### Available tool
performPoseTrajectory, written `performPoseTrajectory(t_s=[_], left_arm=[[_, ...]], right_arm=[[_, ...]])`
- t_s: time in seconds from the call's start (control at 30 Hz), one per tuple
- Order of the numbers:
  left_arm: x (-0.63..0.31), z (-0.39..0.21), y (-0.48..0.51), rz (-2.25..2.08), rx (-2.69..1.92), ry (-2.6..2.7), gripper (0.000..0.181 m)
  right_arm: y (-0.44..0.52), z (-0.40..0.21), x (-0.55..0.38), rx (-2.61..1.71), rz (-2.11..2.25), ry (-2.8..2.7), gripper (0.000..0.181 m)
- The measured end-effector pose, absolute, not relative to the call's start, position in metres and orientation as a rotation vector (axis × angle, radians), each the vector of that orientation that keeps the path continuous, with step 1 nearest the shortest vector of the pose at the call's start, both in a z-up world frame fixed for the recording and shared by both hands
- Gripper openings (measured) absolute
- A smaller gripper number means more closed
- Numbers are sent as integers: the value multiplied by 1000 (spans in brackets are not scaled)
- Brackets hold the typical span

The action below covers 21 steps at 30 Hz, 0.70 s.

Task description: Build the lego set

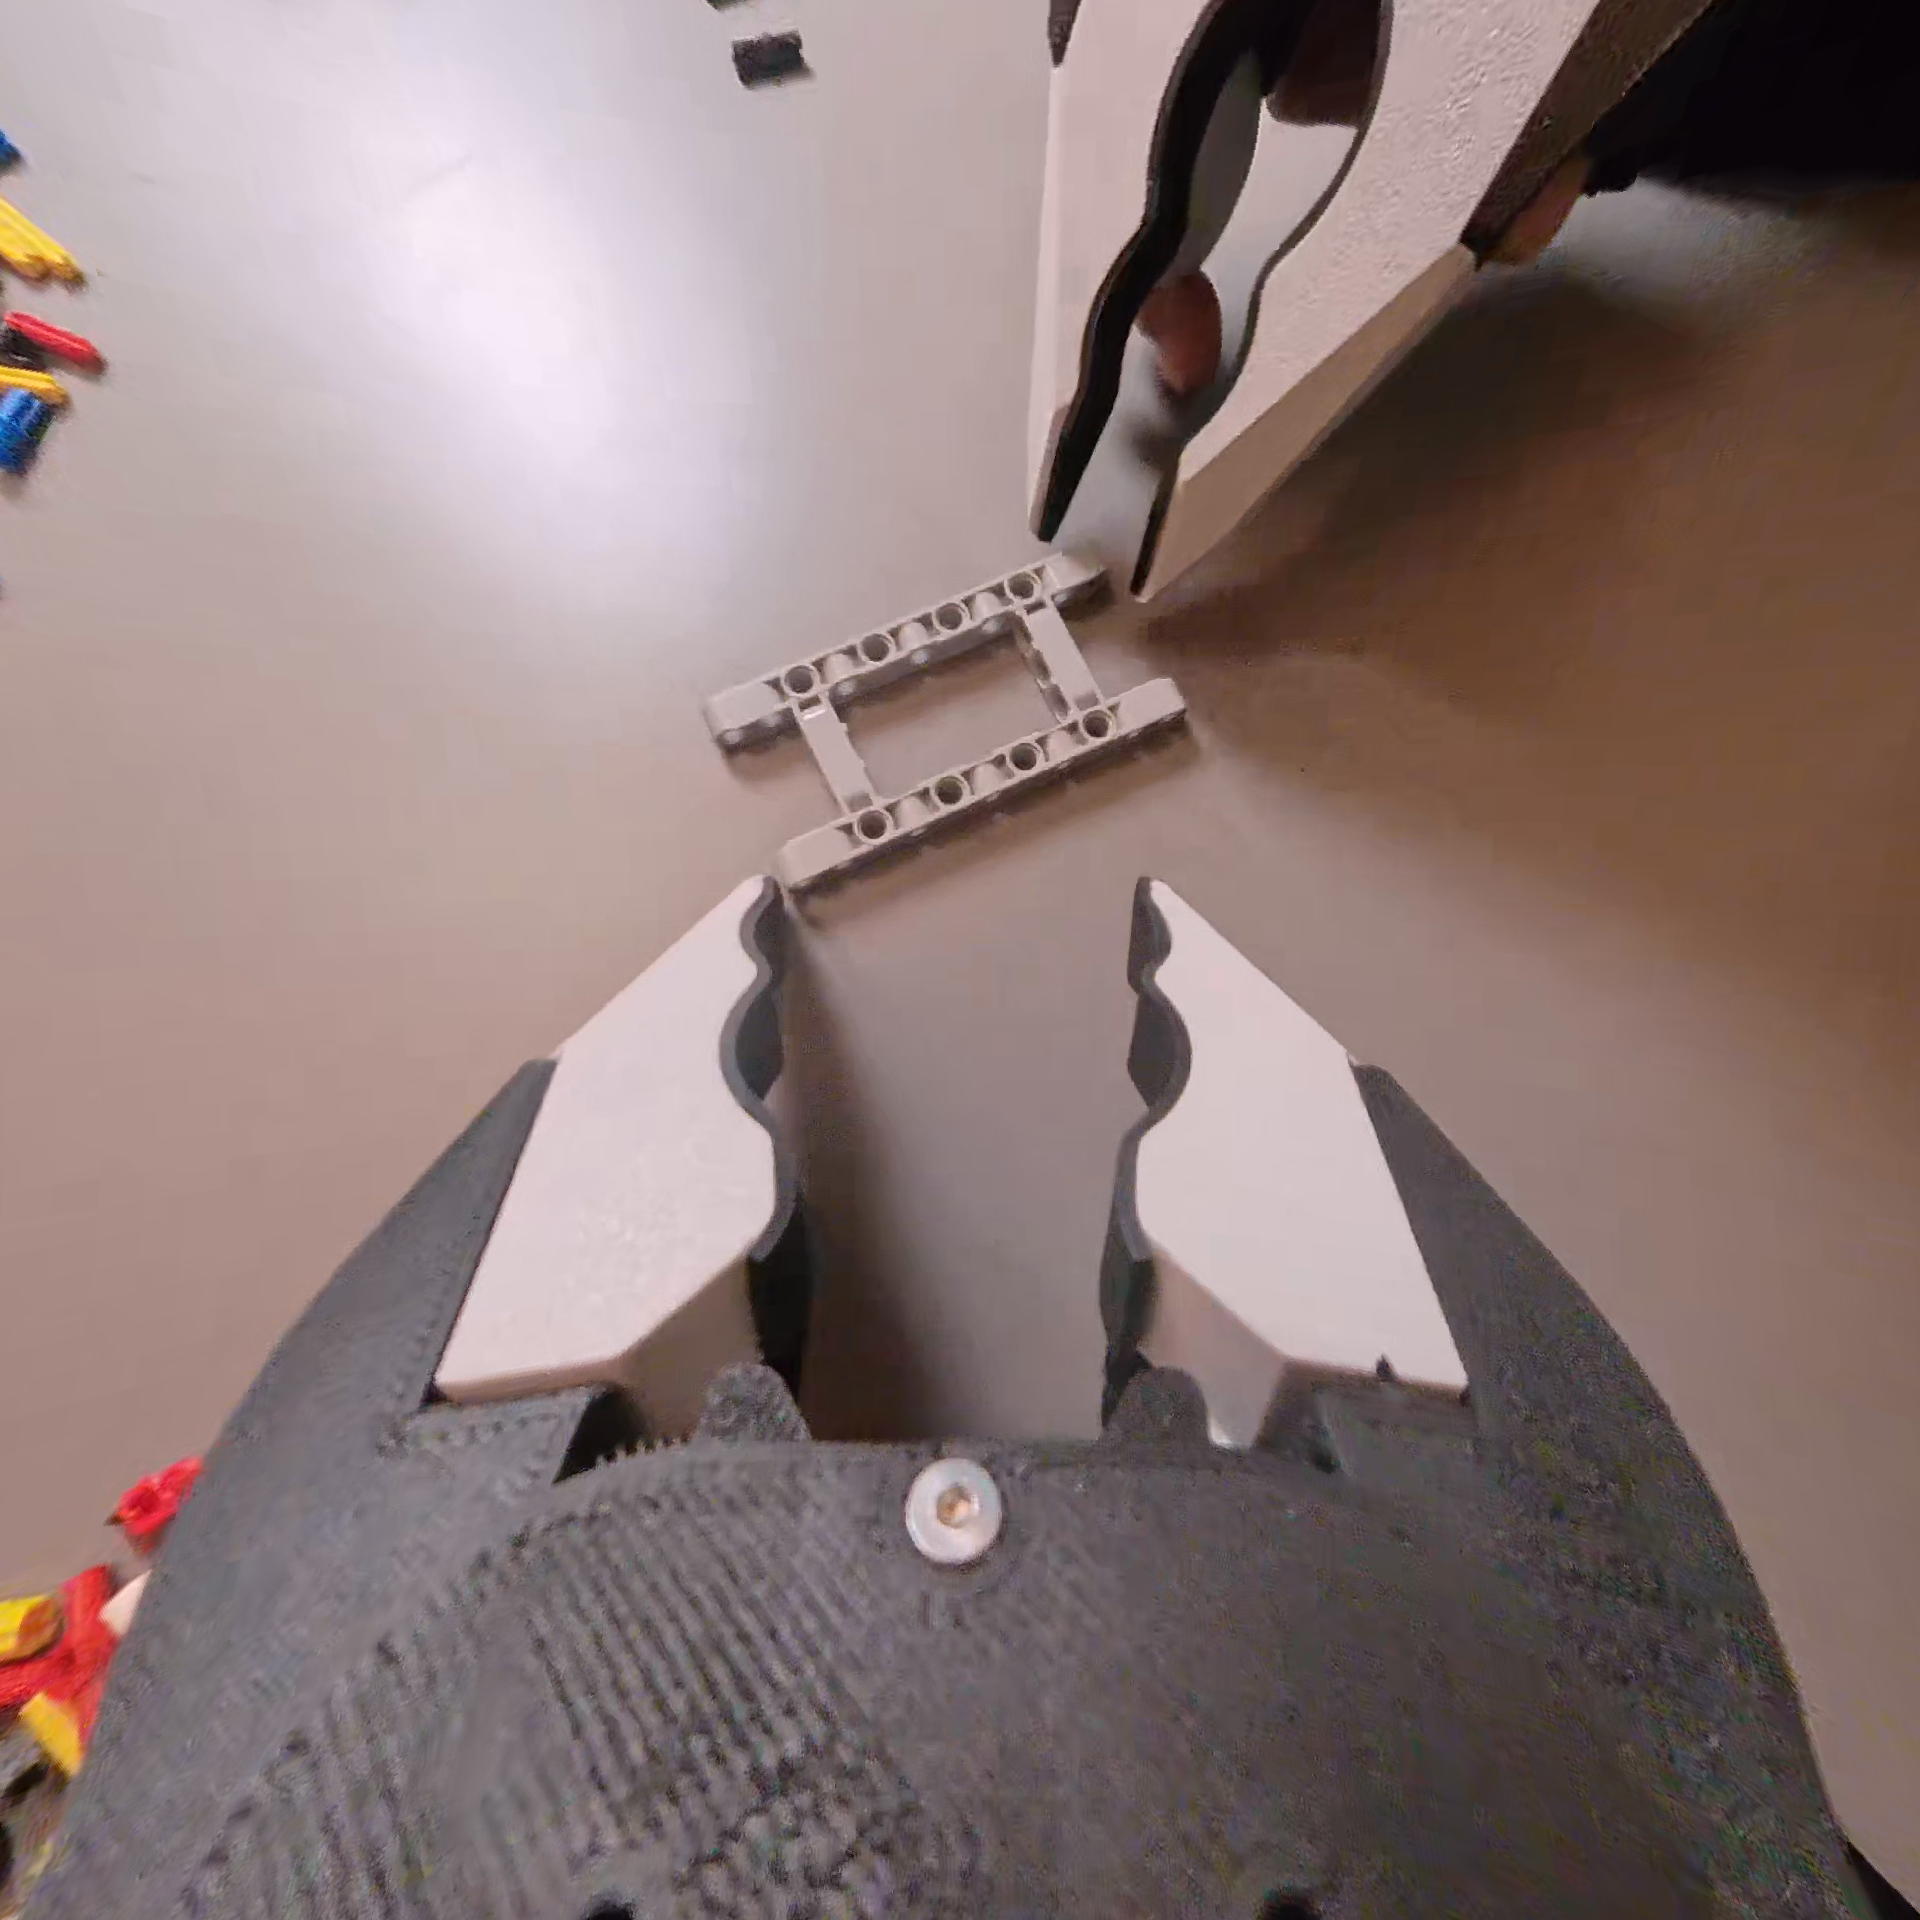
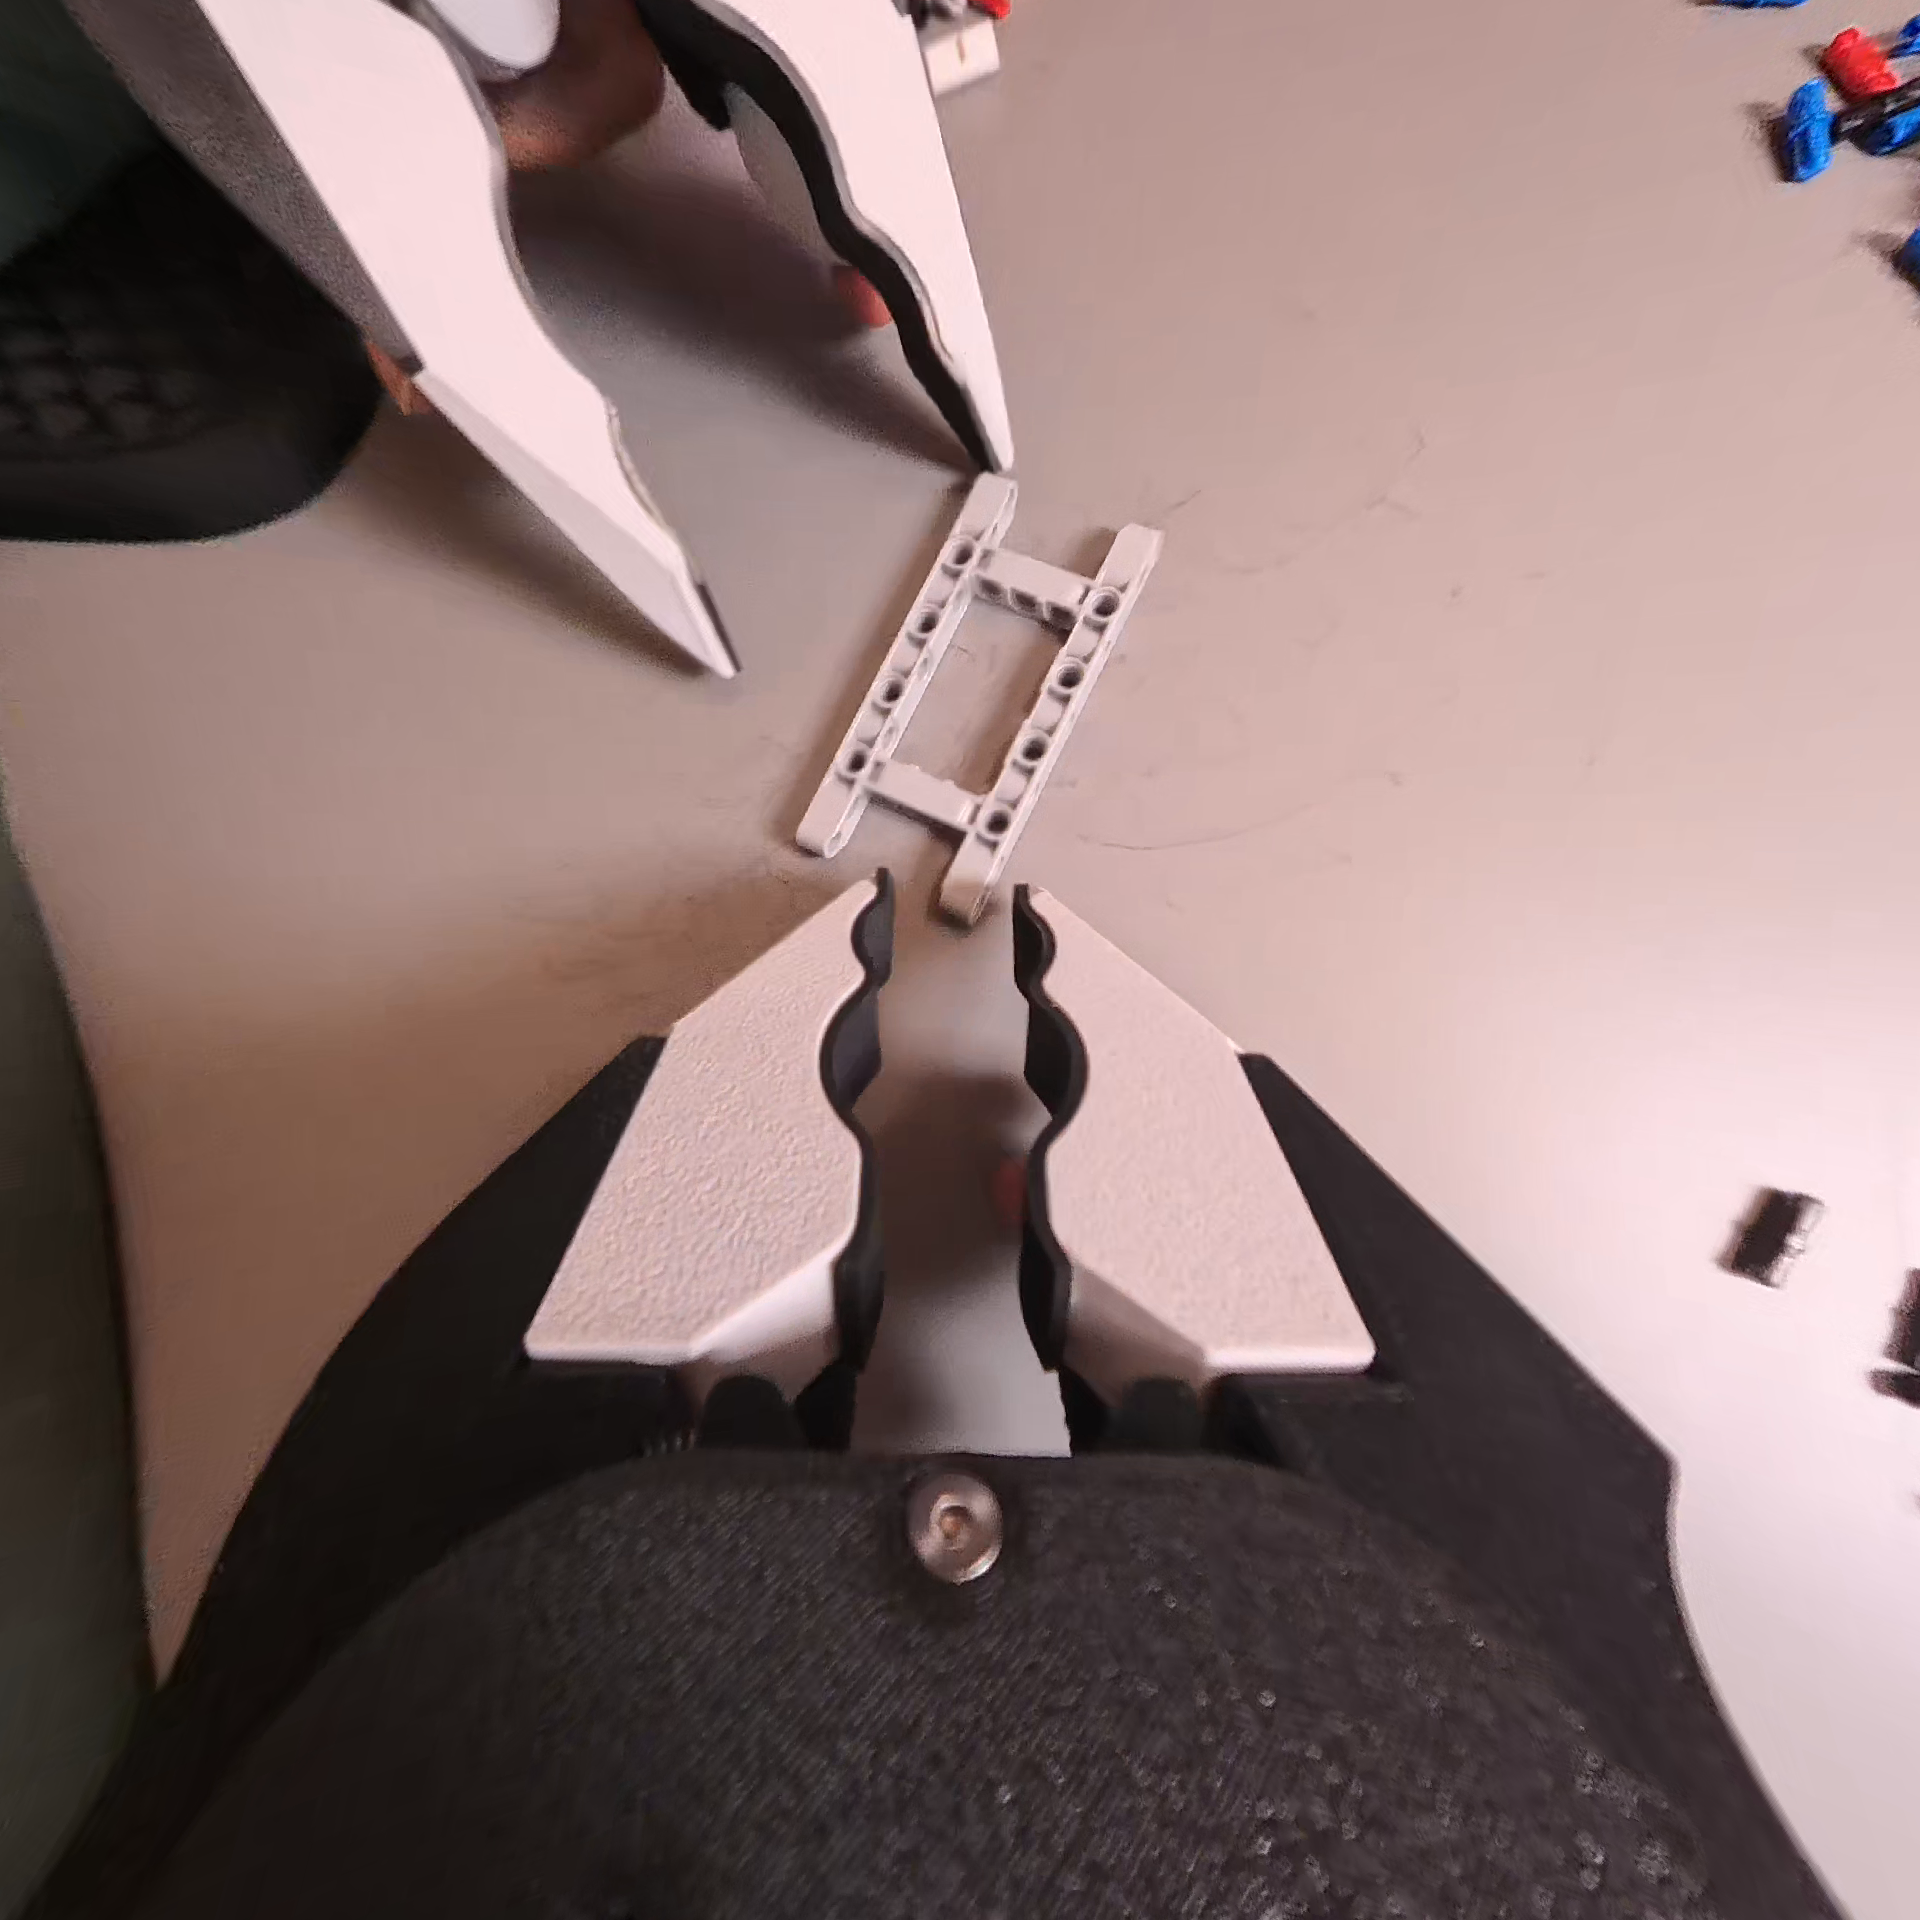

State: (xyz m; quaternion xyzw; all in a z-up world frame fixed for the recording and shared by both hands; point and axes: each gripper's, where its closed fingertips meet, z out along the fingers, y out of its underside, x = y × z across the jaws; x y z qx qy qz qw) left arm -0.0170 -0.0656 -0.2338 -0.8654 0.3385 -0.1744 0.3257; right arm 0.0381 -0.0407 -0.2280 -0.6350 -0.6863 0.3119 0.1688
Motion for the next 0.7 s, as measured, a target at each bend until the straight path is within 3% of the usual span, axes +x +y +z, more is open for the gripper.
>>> performPoseTrajectory(t_s=[0.03, 0.37, 0.57, 0.7], left_arm=[[-15, -235, -65, -446, -2265, 899, 66], [-14, -235, -52, -353, -2206, 889, 53], [-25, -224, -42, -289, -2157, 817, 47], [-16, -216, -49, -420, -2121, 821, 57]], right_arm=[[-39, -230, 37, -1797, 832, -1962, 16], [-52, -235, 43, -1667, 623, -2069, 10], [-83, -219, 52, -1598, 945, -2149, 22], [-54, -187, 57, -1515, 1063, -2014, 27]])
